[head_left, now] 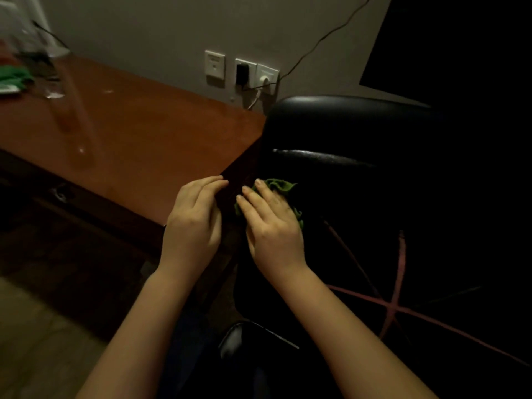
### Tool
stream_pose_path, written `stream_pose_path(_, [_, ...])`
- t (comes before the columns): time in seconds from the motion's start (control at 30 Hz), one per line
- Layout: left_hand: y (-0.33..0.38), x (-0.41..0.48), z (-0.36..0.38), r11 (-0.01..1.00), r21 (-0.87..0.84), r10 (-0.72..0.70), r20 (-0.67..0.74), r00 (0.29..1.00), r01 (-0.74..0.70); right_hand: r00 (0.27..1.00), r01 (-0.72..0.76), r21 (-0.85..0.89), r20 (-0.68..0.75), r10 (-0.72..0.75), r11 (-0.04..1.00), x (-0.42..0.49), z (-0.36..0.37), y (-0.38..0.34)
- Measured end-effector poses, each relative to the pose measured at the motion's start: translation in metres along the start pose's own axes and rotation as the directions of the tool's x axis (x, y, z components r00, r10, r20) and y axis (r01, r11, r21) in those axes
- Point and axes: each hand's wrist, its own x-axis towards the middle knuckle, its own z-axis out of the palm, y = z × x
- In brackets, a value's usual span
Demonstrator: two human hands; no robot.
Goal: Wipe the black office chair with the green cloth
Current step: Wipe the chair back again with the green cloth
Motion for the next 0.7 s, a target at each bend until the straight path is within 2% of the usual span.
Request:
stream_pose_path(0.13, [-0.001, -0.003, 0.004, 1.000, -0.015, 0.008, 0.024, 1.000, -0.008, 0.996, 0.062, -0.022, 0.065, -0.061, 0.998, -0.010, 0.002, 0.003])
stream_pose_path(0.27, [0.004, -0.002, 0.008, 1.000, -0.022, 0.013, 0.028, 1.000, -0.012, 0.995, 0.073, -0.005, 0.061, -0.072, 0.997, -0.010, -0.006, 0.011])
stream_pose_path(0.4, [0.018, 0.000, 0.016, 0.999, -0.028, 0.021, 0.038, 0.999, -0.020, 0.999, 0.047, 0.011, -0.012, -0.047, 0.999, -0.017, -0.024, 0.030])
stream_pose_path(0.5, [0.039, 0.006, 0.025, 0.998, -0.052, 0.040, 0.042, 0.998, -0.038, 0.992, -0.031, -0.011, -0.123, 0.030, 0.999, -0.019, -0.050, 0.058])
stream_pose_path(0.7, [0.101, 0.016, 0.059, 0.972, -0.091, 0.220, 0.024, 0.975, -0.217, 0.959, -0.163, -0.098, -0.249, 0.135, 0.982, -0.042, -0.107, 0.110])
